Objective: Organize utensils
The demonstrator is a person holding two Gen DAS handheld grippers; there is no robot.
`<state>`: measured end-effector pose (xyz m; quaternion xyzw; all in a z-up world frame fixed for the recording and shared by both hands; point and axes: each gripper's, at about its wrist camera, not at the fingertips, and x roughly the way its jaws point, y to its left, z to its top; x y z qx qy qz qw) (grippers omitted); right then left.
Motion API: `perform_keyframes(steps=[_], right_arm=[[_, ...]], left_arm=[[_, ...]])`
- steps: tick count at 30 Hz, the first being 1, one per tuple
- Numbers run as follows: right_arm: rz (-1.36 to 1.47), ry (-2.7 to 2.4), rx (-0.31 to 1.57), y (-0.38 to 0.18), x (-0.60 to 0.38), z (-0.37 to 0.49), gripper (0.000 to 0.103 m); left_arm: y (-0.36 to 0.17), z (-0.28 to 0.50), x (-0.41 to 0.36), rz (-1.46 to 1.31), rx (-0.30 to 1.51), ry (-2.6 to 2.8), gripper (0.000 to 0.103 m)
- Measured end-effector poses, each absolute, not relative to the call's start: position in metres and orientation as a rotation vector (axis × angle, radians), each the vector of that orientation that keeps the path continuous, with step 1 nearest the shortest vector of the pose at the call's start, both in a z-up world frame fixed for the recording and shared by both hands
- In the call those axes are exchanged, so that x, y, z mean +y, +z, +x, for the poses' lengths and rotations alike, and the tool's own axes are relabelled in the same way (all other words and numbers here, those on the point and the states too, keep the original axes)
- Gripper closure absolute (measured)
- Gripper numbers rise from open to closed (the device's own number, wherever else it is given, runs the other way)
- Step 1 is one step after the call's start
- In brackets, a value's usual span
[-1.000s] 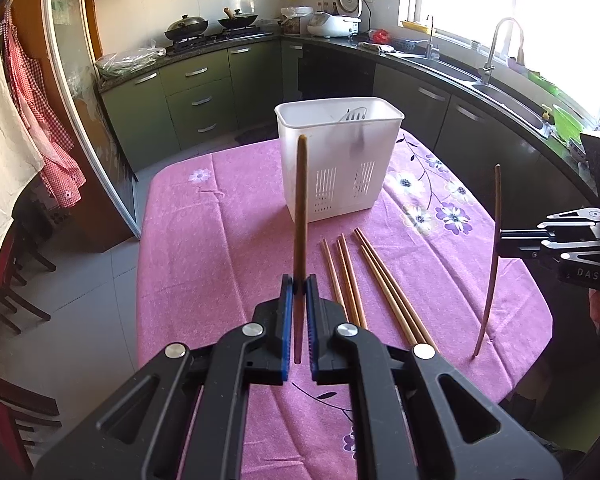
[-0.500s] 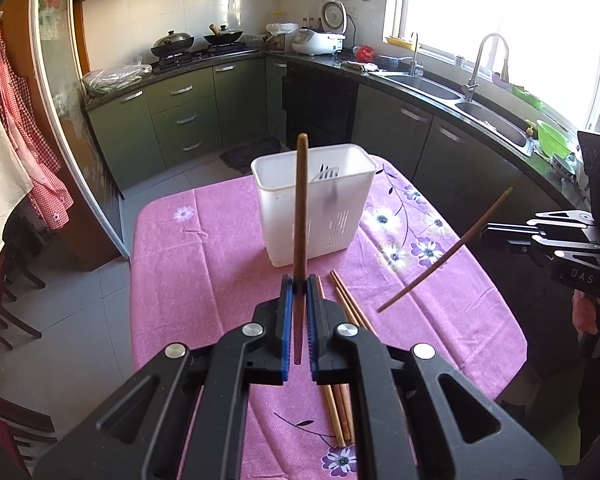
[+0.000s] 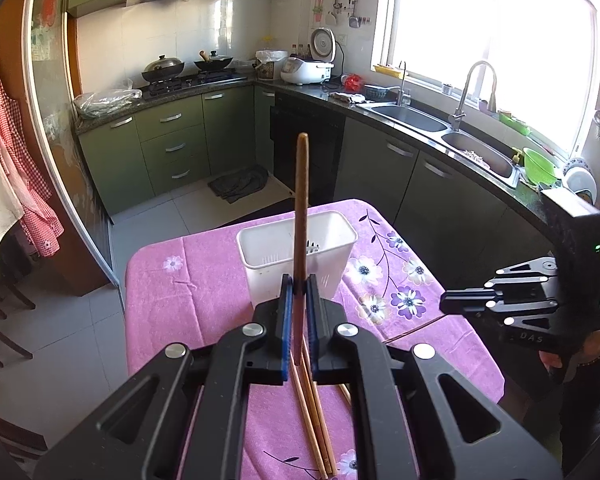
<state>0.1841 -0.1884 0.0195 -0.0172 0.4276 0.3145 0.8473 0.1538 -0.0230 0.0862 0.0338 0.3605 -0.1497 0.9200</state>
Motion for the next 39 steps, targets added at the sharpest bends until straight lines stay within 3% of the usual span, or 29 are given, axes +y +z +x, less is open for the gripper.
perform_keyframes(steps=[1, 2, 7, 11, 14, 27, 30, 31, 39], right_arm=[[-0.063, 0.670, 0.936, 0.008, -0.188, 0.187, 0.067], [-0.116, 0.682, 0.969, -0.004, -0.186, 0.190, 0.060], [-0.398, 0.677, 1.051, -0.070, -0.179, 0.205, 0.057], [-0.528, 0.678, 1.108, -0.110, -0.172, 0.219, 0.064], [-0.563, 0.703, 1.139, -0.128, -0.165, 0.227, 0.064], [-0.625, 0.764, 1.234, -0.156, -0.151, 0.247, 0.071], [-0.588, 0.773, 1.246, -0.155, -0.154, 0.249, 0.080], [-0.589, 0.773, 1.241, -0.155, -0.154, 0.247, 0.088], [-0.699, 0.826, 1.107, -0.145, -0.130, 0.197, 0.096]], left_arm=[[0.085, 0.154, -0.024, 0.069, 0.746, -0.310, 0.097], [0.083, 0.154, -0.025, 0.069, 0.749, -0.313, 0.097], [0.079, 0.152, -0.023, 0.065, 0.756, -0.316, 0.097], [0.077, 0.152, -0.023, 0.069, 0.758, -0.309, 0.097], [0.076, 0.152, -0.022, 0.075, 0.763, -0.301, 0.097], [0.073, 0.154, -0.028, 0.098, 0.771, -0.304, 0.097], [0.073, 0.154, -0.028, 0.100, 0.776, -0.304, 0.097], [0.072, 0.154, -0.028, 0.100, 0.776, -0.304, 0.097], [0.070, 0.154, -0.030, 0.108, 0.781, -0.308, 0.097]])
